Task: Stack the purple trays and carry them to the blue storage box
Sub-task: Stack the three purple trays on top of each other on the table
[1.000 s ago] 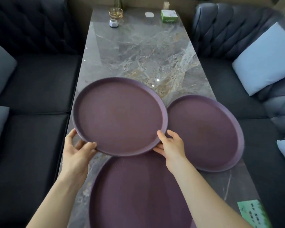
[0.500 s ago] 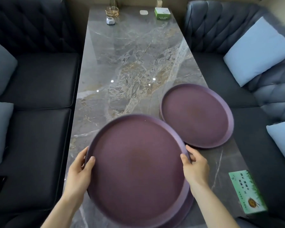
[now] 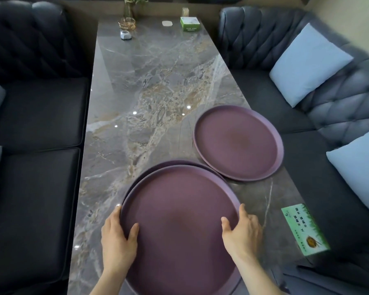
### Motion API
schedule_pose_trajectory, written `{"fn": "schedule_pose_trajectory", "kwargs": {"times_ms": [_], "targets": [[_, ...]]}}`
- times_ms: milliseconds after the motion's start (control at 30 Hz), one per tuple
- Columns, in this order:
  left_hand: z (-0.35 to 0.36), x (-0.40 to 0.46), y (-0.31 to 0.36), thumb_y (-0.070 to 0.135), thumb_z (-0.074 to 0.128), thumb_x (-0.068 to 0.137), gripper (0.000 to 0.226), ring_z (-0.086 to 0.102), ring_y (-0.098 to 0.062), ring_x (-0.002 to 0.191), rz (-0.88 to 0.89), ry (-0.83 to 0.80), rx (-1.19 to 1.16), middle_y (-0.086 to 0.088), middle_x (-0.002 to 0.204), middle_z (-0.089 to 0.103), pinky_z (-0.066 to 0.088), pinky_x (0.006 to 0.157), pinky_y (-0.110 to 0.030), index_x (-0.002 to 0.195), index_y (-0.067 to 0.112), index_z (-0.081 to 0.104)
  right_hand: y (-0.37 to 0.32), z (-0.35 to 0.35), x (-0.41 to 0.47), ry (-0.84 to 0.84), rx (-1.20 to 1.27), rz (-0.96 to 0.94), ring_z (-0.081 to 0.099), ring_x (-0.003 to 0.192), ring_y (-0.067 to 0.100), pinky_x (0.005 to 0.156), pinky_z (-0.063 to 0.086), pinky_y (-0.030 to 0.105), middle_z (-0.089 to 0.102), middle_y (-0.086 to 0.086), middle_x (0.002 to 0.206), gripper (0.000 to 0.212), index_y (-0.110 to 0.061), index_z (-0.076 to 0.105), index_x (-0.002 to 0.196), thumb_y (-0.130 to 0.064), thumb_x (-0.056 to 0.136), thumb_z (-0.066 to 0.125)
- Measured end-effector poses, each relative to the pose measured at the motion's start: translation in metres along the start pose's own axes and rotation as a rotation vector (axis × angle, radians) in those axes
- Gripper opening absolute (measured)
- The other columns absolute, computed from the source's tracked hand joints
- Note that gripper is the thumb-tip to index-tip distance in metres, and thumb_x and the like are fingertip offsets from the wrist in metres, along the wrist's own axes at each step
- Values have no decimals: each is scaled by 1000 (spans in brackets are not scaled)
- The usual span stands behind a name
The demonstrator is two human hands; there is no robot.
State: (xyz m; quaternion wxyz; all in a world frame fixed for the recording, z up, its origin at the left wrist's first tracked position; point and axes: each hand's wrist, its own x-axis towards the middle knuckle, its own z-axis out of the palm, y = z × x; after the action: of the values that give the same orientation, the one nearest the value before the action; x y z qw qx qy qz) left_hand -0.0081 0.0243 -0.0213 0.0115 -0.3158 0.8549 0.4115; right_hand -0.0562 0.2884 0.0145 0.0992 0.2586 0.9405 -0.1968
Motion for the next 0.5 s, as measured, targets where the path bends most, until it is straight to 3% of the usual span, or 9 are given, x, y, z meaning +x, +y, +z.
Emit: {"fn": "schedule_pose_trajectory", "kwargs": {"times_ms": [200, 500], "targets": [[11, 11, -3, 11, 73, 86, 66, 40, -44, 131, 7, 104, 102, -23, 140, 54, 30, 112, -54, 145, 4, 46, -1, 10, 7, -2, 60, -62, 47, 131, 32, 107, 37, 39, 51, 15, 141, 77, -5, 32, 151, -40, 90, 63], [19, 18, 1, 16, 65, 92, 53, 41, -37, 134, -13, 187, 37, -19, 137, 55, 35, 111, -52, 142, 9, 49, 12, 41, 5, 158, 67, -181, 46, 132, 37, 105, 43, 47, 47, 21, 145, 85, 1, 41, 146, -44, 81, 74]]}}
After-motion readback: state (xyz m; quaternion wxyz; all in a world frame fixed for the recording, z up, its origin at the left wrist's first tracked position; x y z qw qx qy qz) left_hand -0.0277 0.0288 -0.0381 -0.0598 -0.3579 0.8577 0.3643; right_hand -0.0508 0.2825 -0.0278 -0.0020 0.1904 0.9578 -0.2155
